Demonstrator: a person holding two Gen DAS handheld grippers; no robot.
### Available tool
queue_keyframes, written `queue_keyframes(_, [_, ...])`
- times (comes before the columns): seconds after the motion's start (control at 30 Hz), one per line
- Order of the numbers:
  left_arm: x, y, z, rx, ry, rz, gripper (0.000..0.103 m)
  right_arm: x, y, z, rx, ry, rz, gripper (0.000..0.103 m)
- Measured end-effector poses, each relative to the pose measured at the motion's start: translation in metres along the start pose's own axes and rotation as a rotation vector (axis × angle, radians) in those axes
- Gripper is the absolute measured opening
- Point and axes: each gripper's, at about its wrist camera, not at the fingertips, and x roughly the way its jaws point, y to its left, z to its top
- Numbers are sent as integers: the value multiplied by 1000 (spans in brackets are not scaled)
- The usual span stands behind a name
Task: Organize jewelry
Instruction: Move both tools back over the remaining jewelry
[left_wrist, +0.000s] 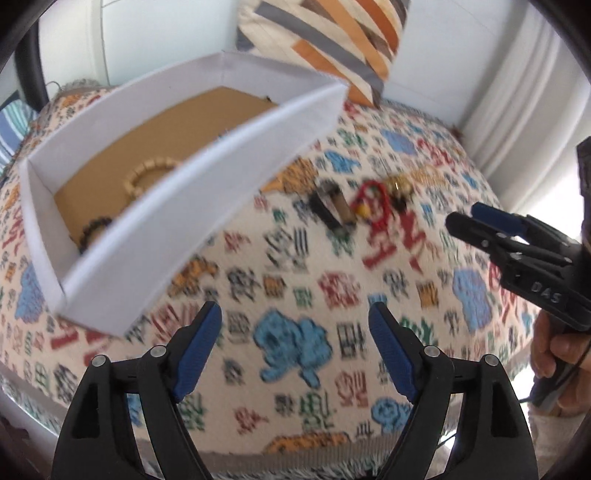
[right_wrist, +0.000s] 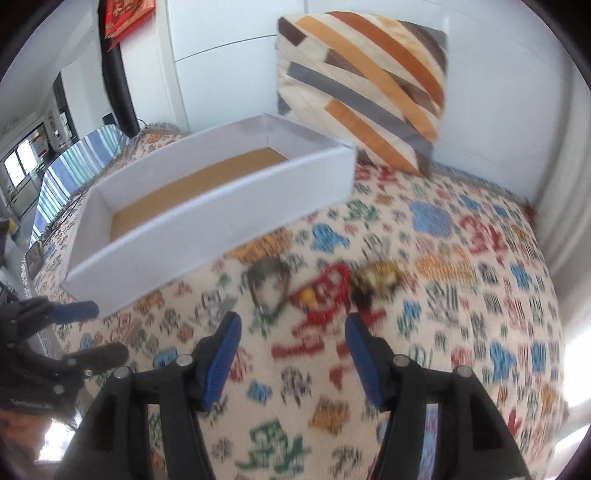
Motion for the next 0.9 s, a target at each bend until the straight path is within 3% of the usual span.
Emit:
queue_keyframes(0.27, [17, -23, -41, 36, 89, -19, 83, -23, -10, -63, 86, 32, -33, 60])
queue_keyframes(0.5, [21, -3, -55, -27, 115, 10, 83, -29, -13, -75, 136, 29, -33, 60])
queue_keyframes(0.9, [33, -4, -58, -45, 165, 15, 83, -30, -13, -80, 143, 45, -22, 60])
